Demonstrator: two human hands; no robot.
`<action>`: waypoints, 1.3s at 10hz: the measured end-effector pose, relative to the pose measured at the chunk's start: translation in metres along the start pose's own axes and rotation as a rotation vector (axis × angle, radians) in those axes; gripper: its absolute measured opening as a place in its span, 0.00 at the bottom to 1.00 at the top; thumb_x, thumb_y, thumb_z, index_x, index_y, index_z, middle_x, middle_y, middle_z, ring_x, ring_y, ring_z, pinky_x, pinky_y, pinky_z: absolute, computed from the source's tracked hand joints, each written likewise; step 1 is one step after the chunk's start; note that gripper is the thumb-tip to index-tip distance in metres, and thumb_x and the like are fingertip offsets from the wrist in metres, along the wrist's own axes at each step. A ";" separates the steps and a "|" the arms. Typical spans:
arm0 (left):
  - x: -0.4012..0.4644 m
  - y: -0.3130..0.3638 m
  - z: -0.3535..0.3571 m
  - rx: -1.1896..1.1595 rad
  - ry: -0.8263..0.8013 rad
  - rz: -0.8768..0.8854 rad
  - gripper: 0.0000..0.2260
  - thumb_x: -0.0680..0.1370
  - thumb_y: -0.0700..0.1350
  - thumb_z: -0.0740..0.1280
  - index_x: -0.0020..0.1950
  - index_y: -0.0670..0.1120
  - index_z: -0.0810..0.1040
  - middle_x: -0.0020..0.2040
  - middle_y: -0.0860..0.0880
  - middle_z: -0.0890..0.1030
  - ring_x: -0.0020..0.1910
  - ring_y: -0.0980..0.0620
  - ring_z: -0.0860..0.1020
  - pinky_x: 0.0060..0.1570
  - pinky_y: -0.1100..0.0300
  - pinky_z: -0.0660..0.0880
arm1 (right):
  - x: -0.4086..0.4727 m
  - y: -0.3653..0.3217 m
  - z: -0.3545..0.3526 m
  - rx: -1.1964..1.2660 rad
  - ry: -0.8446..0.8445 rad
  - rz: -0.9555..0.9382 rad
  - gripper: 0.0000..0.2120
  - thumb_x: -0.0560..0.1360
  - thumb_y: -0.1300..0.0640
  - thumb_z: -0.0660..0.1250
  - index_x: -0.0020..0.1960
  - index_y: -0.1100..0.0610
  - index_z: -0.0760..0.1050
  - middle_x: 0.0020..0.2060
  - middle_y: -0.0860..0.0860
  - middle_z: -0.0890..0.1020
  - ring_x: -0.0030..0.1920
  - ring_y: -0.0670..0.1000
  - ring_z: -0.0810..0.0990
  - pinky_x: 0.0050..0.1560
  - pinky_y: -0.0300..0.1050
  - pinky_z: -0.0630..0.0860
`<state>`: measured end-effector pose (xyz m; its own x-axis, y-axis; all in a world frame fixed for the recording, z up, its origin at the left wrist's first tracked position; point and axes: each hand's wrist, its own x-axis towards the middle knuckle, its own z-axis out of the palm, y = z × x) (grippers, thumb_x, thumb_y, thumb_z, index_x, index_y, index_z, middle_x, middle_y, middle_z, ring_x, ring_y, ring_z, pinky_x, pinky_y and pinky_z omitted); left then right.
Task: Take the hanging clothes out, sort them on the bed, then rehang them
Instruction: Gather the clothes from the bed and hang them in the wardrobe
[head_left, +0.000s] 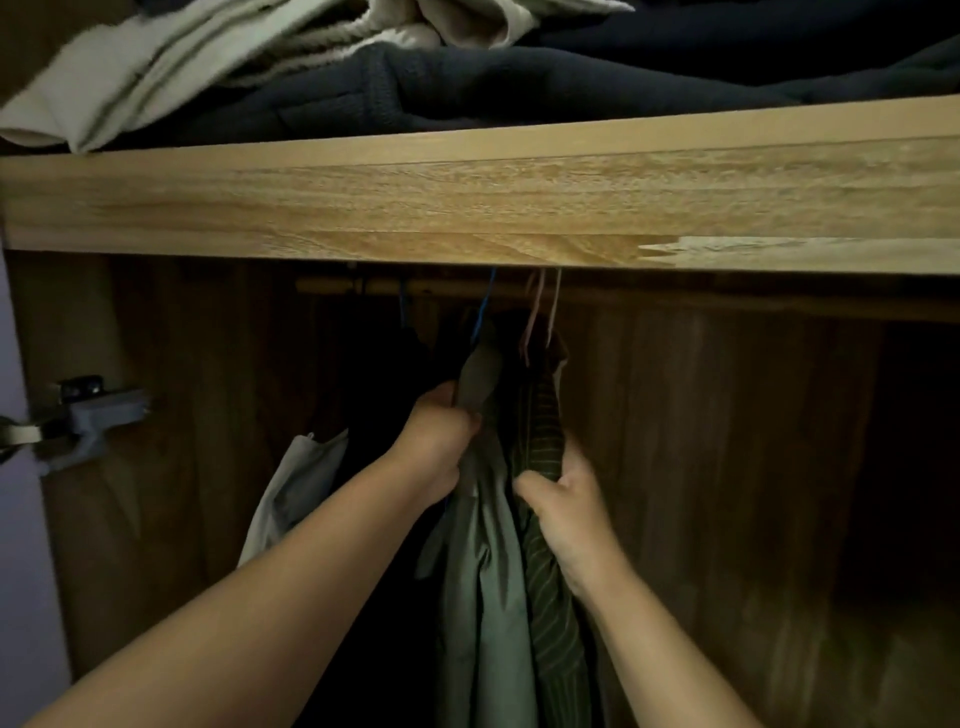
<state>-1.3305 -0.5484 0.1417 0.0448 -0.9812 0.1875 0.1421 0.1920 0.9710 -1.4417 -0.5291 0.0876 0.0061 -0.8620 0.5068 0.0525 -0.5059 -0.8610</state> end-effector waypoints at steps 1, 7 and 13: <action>0.014 -0.001 0.003 -0.027 0.049 -0.011 0.19 0.79 0.31 0.52 0.67 0.42 0.71 0.53 0.42 0.79 0.47 0.46 0.78 0.41 0.58 0.76 | 0.005 0.007 0.005 0.053 -0.021 -0.016 0.22 0.72 0.74 0.60 0.49 0.47 0.74 0.40 0.52 0.80 0.39 0.46 0.79 0.42 0.33 0.75; 0.037 -0.006 -0.022 0.412 0.176 -0.043 0.16 0.81 0.37 0.56 0.69 0.40 0.66 0.59 0.40 0.75 0.54 0.44 0.76 0.54 0.55 0.76 | 0.025 0.014 0.025 0.022 -0.050 -0.010 0.18 0.74 0.72 0.60 0.56 0.52 0.70 0.40 0.49 0.78 0.33 0.36 0.77 0.35 0.27 0.72; 0.015 -0.021 -0.053 1.242 0.059 0.006 0.25 0.79 0.40 0.61 0.72 0.36 0.56 0.66 0.38 0.69 0.63 0.42 0.72 0.60 0.56 0.71 | 0.012 0.004 0.032 -0.050 -0.005 0.021 0.13 0.73 0.71 0.60 0.52 0.55 0.70 0.42 0.56 0.77 0.40 0.50 0.76 0.37 0.31 0.73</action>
<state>-1.2803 -0.5663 0.1164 0.0911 -0.9721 0.2162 -0.8884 0.0188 0.4587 -1.4090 -0.5406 0.0913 0.0116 -0.8724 0.4886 0.0019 -0.4886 -0.8725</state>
